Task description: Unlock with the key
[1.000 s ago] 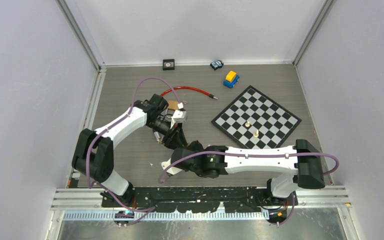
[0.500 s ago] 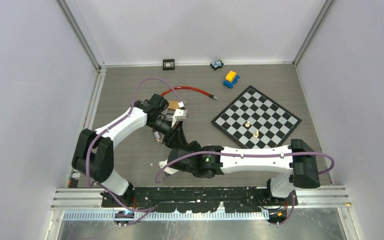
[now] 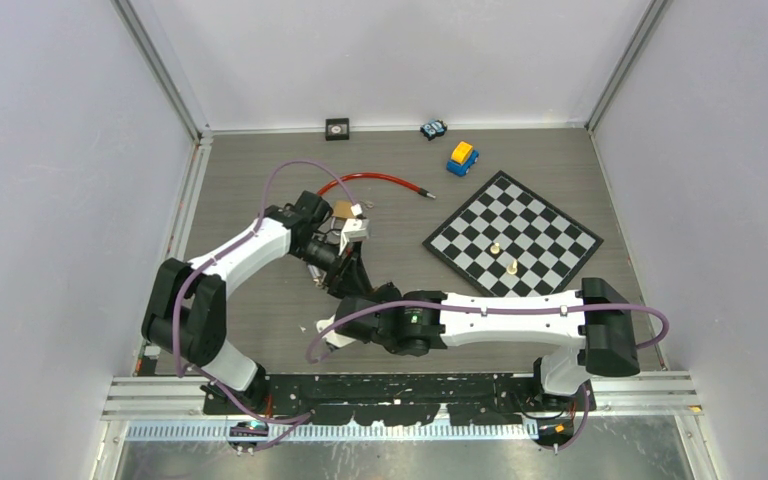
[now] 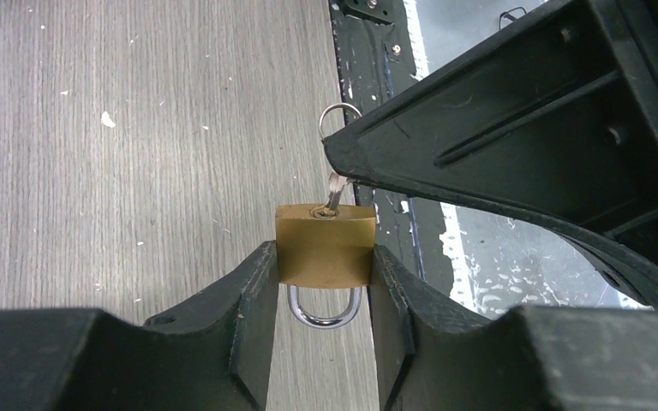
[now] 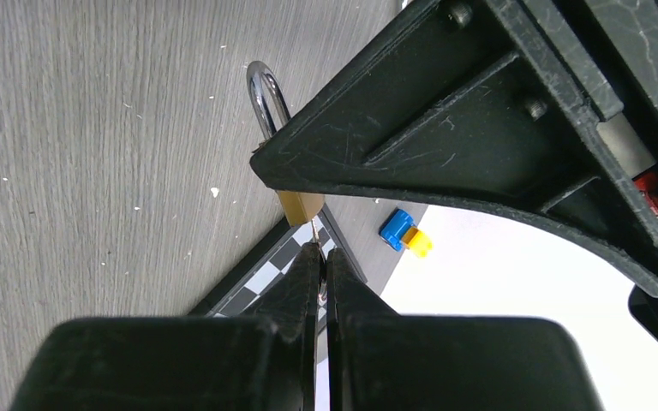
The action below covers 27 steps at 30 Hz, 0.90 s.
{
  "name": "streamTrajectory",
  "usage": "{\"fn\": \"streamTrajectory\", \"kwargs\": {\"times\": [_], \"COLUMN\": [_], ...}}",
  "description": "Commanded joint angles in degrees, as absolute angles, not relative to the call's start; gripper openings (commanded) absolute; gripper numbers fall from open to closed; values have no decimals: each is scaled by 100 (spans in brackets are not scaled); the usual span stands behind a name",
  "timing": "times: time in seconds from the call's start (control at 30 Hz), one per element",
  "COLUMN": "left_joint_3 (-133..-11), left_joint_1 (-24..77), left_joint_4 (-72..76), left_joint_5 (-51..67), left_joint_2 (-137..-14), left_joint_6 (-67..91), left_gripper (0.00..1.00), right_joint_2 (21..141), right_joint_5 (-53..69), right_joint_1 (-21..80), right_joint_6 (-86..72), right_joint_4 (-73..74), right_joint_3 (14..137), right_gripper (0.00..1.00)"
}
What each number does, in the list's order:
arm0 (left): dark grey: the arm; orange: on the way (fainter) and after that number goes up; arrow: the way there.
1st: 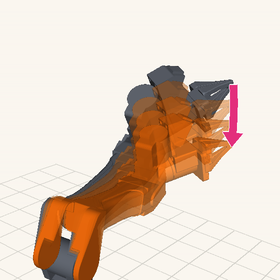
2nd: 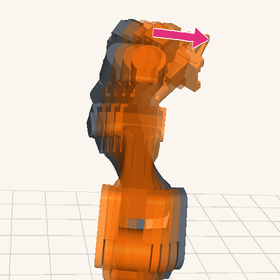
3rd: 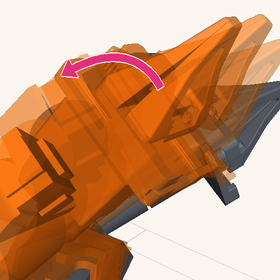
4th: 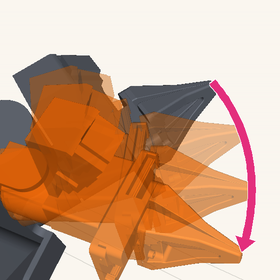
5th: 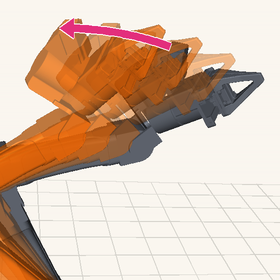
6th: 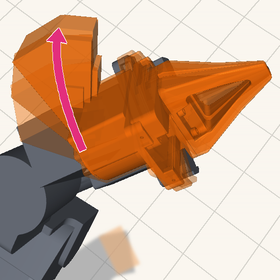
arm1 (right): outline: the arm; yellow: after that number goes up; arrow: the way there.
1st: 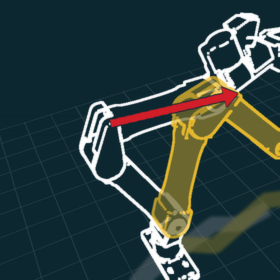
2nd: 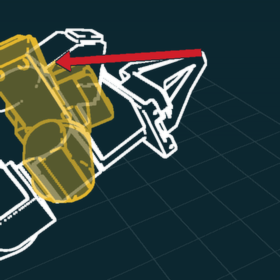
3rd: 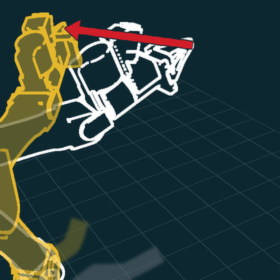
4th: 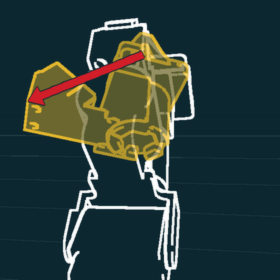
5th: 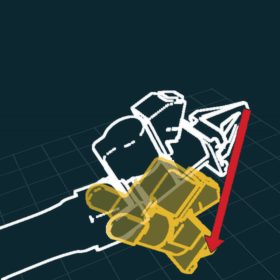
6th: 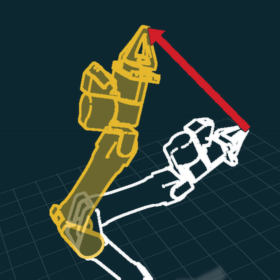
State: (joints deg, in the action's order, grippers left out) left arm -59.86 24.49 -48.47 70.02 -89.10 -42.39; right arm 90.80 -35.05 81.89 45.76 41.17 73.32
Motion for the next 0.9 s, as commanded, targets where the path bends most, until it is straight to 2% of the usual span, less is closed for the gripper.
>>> {"fn": "streamTrajectory", "kwargs": {"times": [0.0, 0.53, 0.87], "left_joint_3": [-5990, -5984, -5951], "left_joint_1": [2322, 2293, 2142], "left_joint_4": [-4446, -4622, -4518], "left_joint_5": [7407, 7435, 7679], "left_joint_2": [-8651, -8719, -8806], "left_joint_6": [-4405, -4667, -4473], "left_gripper": [0, 0, 0], "right_joint_2": [8820, 8389, 8213], "right_joint_5": [-3094, -2683, -2933], "right_joint_1": [8199, 8016, 8009], "right_joint_6": [4377, 4211, 4199], "right_joint_4": [3698, 3374, 2696], "right_joint_3": [7198, 6838, 6437], "right_gripper": [1, 1, 1]}}
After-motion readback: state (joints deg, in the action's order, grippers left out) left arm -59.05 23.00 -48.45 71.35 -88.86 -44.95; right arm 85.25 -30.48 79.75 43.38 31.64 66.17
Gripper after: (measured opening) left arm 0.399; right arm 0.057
